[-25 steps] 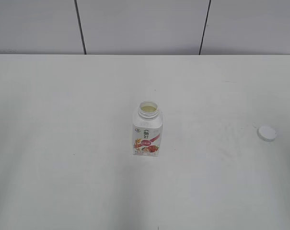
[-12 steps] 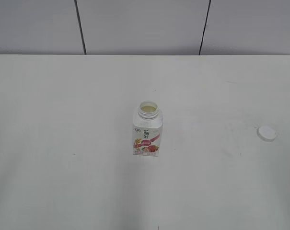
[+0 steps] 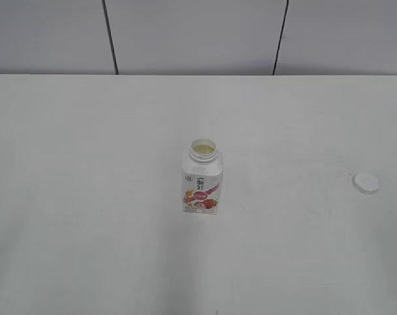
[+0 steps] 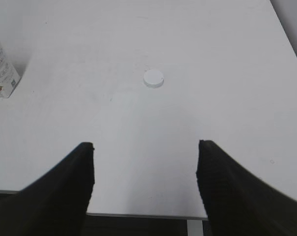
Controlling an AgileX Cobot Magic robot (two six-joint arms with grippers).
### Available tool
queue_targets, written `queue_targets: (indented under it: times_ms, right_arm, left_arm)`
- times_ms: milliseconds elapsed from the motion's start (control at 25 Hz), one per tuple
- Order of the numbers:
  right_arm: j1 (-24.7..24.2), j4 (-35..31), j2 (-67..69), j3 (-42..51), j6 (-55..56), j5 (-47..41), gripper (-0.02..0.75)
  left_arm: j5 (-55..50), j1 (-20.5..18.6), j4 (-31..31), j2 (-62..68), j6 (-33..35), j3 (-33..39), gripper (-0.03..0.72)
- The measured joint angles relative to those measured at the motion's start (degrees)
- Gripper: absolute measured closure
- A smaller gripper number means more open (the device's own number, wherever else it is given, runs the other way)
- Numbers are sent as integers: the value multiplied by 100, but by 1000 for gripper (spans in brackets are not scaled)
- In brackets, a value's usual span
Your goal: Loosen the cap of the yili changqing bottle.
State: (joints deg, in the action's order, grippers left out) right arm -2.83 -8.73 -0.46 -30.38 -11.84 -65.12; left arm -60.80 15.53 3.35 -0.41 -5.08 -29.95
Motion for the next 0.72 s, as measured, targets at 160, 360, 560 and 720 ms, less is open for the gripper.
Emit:
queue_targets:
  times_ms: [160, 360, 560, 720]
  right_arm:
    - [0, 36, 0, 84, -21, 142, 216]
    - [0, 56, 0, 84, -22, 181, 216]
    - [0, 56, 0, 84, -33, 181, 216]
    - [0, 56, 0, 84, -33, 181, 216]
  left_arm:
    - [0, 0, -94, 0, 19, 7, 145]
    - [0, -30, -189, 0, 19, 7, 145]
    - [0, -819, -225, 0, 19, 7, 146]
    - [5, -1331, -232, 0, 19, 7, 146]
